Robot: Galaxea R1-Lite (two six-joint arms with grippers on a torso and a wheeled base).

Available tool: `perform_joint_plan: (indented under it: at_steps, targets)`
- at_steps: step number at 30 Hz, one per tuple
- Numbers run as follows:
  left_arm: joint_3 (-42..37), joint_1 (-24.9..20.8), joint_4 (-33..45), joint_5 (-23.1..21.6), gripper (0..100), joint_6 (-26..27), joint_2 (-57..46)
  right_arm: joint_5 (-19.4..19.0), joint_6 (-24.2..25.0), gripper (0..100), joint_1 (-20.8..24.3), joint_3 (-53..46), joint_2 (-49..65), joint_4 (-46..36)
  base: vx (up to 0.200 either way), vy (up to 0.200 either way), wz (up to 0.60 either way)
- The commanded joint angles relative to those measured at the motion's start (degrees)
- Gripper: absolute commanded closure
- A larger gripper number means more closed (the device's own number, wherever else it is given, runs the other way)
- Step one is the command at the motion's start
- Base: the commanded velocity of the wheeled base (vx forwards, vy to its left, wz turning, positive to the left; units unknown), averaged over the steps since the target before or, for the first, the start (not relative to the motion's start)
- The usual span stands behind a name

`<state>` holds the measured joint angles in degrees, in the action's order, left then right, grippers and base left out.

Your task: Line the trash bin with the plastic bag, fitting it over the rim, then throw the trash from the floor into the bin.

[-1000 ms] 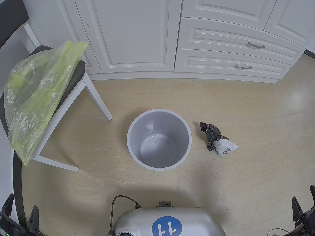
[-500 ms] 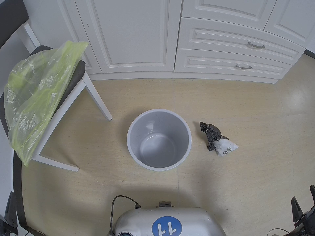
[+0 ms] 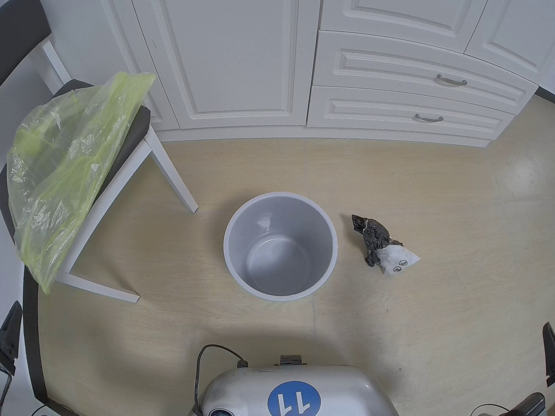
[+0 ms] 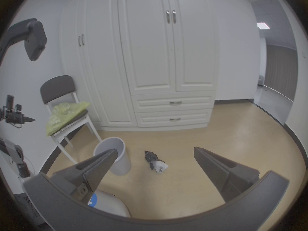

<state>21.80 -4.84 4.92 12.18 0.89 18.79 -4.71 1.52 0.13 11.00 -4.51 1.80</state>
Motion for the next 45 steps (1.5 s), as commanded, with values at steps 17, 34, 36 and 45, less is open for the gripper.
perform_joint_plan:
  at_steps: [17,34,36,45]
  targets:
    - [16.35,0.8,-3.52,4.52,0,27.5,40.28,-1.62,3.49,0,0.13,11.86,-45.94,18.59,0.0,0.0,0.0]
    - [16.08,12.66,-15.74,10.67,0,34.09,47.48,-1.53,0.41,0,0.22,12.65,-38.91,18.5,0.0,0.0,0.0]
    - [16.52,17.23,-19.16,10.06,0,35.32,47.84,-1.53,0.41,0,0.13,12.73,-38.56,18.5,0.0,0.0,0.0]
    - [22.76,30.86,-24.79,-5.59,0,34.53,52.41,-1.62,0.41,0,0.13,13.26,-38.56,18.5,0.0,0.0,0.0]
